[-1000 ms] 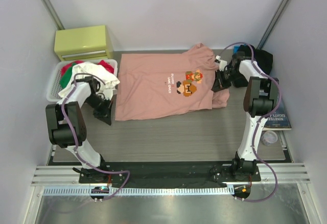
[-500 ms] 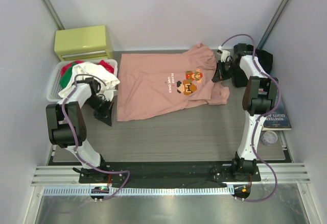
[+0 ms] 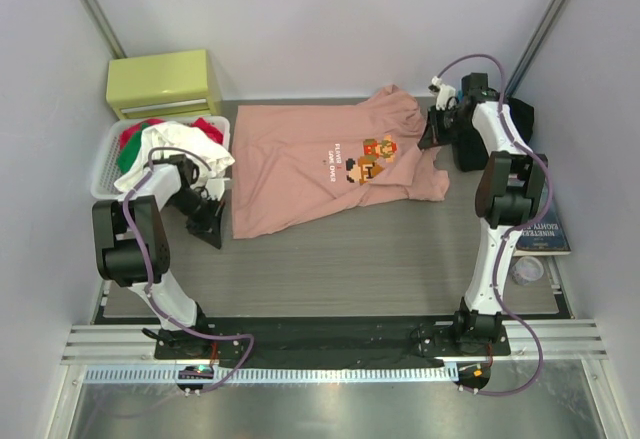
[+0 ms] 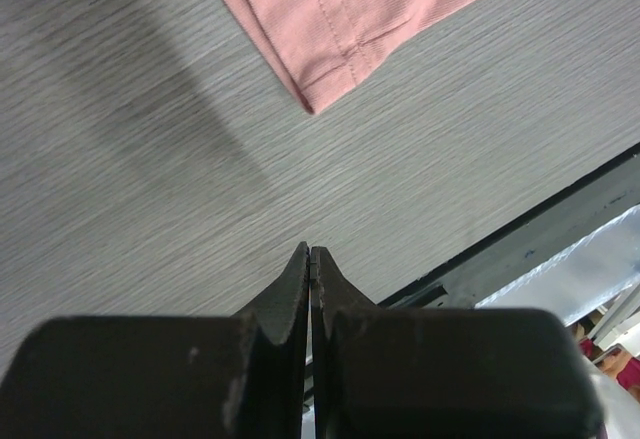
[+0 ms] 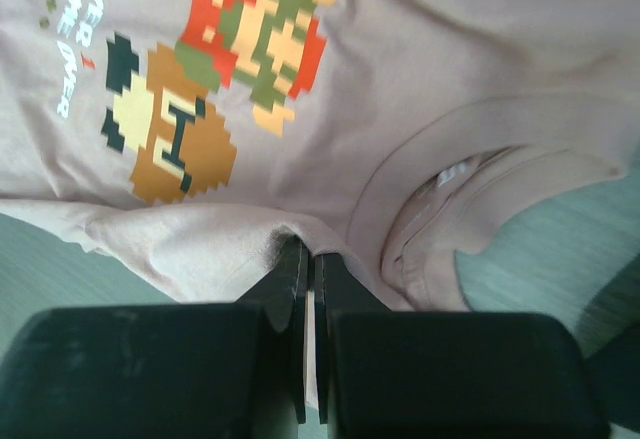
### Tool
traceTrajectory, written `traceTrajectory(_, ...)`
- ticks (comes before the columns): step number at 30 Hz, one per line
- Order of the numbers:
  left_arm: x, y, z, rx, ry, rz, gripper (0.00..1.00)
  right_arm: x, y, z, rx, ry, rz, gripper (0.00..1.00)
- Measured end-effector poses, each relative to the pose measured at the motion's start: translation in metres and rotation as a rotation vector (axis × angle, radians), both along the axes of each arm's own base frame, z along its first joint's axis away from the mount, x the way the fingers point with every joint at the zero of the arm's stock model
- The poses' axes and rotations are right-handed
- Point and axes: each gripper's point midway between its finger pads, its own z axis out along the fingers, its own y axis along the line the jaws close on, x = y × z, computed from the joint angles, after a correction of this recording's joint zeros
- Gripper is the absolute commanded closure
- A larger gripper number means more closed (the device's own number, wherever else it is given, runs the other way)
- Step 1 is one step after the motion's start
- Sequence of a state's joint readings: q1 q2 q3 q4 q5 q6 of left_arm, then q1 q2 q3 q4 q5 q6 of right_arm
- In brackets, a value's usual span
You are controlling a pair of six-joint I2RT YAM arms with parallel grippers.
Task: Fold and stack the t-shirts
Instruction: Fold the flattened tshirt in 1/3 of the way
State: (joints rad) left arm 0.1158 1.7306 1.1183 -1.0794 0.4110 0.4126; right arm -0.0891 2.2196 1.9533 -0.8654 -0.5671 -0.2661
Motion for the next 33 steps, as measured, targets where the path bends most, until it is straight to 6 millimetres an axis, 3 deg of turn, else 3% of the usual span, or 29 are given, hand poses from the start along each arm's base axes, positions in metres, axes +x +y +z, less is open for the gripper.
traceTrajectory(6,0.001,0.001,-0.001,-0.002,-0.01,-0.008,1.0,0.026,-0.004,0.013,-0.014,-0.063,-0.019,0.99)
traceTrajectory(11,0.001,0.001,-0.001,-0.002,-0.01,-0.009,1.0,0.029,-0.006,-0.006,-0.016,-0.026,-0.031,0.97)
traceTrajectory(12,0.001,0.001,-0.002,-0.002,-0.01,-0.009,1.0,0.029,-0.006,-0.012,-0.019,-0.015,-0.033,0.75)
traceTrajectory(13,0.001,0.001,-0.001,-0.002,-0.01,-0.009,1.0,0.029,-0.006,-0.018,-0.021,-0.004,-0.033,0.66)
traceTrajectory(15,0.001,0.001,-0.002,-0.002,-0.01,-0.01,1.0,0.028,-0.006,-0.027,-0.021,0.018,-0.038,0.51)
traceTrajectory(18,0.001,0.001,-0.002,-0.002,-0.011,-0.01,1.0,0.024,-0.006,-0.037,-0.026,0.041,-0.039,0.43)
traceTrajectory(25,0.001,0.0,-0.002,-0.007,-0.014,-0.01,1.0,0.012,-0.001,-0.059,-0.036,0.086,-0.032,0.4)
traceTrajectory(29,0.001,-0.001,-0.004,-0.013,-0.018,-0.009,1.0,0.001,-0.001,-0.052,-0.045,0.08,-0.032,0.4)
traceTrajectory(33,0.002,-0.001,-0.005,-0.016,-0.031,-0.007,1.0,-0.027,0.0,-0.026,-0.051,0.067,-0.026,0.38)
